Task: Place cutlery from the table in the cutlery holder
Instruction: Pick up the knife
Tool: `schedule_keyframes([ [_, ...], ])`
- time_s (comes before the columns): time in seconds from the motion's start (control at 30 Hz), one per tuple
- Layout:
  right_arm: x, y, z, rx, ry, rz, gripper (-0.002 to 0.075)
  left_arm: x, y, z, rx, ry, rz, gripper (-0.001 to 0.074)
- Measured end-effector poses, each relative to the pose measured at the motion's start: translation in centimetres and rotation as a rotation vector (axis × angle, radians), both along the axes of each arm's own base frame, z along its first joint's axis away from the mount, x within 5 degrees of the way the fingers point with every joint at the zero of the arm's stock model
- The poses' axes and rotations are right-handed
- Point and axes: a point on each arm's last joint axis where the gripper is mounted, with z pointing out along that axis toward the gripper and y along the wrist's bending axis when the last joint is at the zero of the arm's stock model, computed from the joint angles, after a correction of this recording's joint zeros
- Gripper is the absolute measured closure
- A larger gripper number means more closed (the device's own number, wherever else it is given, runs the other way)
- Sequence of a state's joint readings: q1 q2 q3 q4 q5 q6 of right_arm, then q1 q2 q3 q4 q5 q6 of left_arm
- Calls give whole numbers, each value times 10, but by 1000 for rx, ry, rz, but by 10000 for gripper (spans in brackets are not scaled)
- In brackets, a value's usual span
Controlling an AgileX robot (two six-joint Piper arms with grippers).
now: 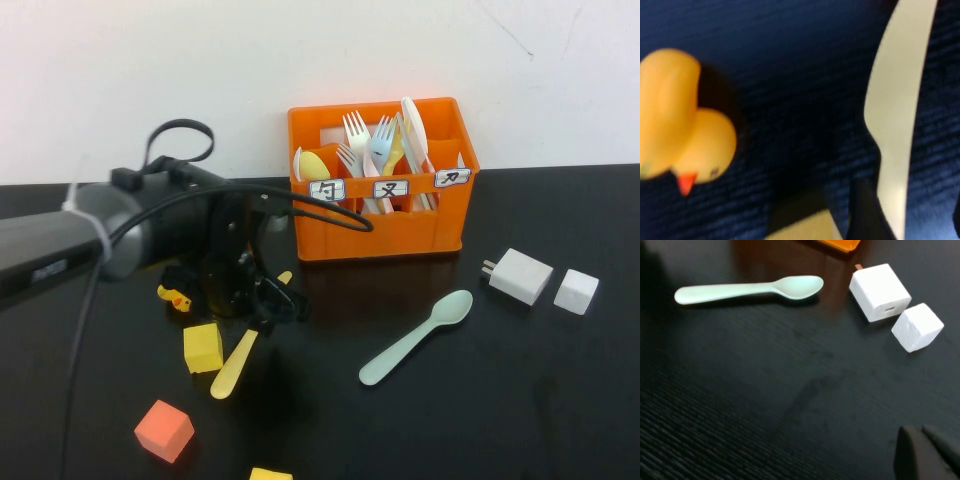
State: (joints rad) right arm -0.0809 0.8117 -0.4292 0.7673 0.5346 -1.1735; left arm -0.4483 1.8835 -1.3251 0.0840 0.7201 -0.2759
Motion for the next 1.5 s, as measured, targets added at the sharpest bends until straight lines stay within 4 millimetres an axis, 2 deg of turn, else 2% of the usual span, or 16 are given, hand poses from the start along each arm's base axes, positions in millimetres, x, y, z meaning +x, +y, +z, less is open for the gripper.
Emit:
schedule_keyframes([
  [0.2, 0, 0, 0, -2, -7, 5, 728, 12, -5, -19, 45, 81, -2, 379],
  [0.63, 1, 0, 0, 2, -8, 6, 728, 15, -10, -23, 7, 120, 40, 381],
  [0.93, 1, 2, 2, 22, -21, 10, 728, 12, -10, -23, 12, 157, 50, 519],
  [1.37, 1, 2, 2, 16, -28, 20, 728, 9, -9, -23, 26, 195, 55, 541],
  [1.5, 1, 2, 2, 15, -29, 21, 728, 9, -9, -23, 27, 197, 54, 623],
])
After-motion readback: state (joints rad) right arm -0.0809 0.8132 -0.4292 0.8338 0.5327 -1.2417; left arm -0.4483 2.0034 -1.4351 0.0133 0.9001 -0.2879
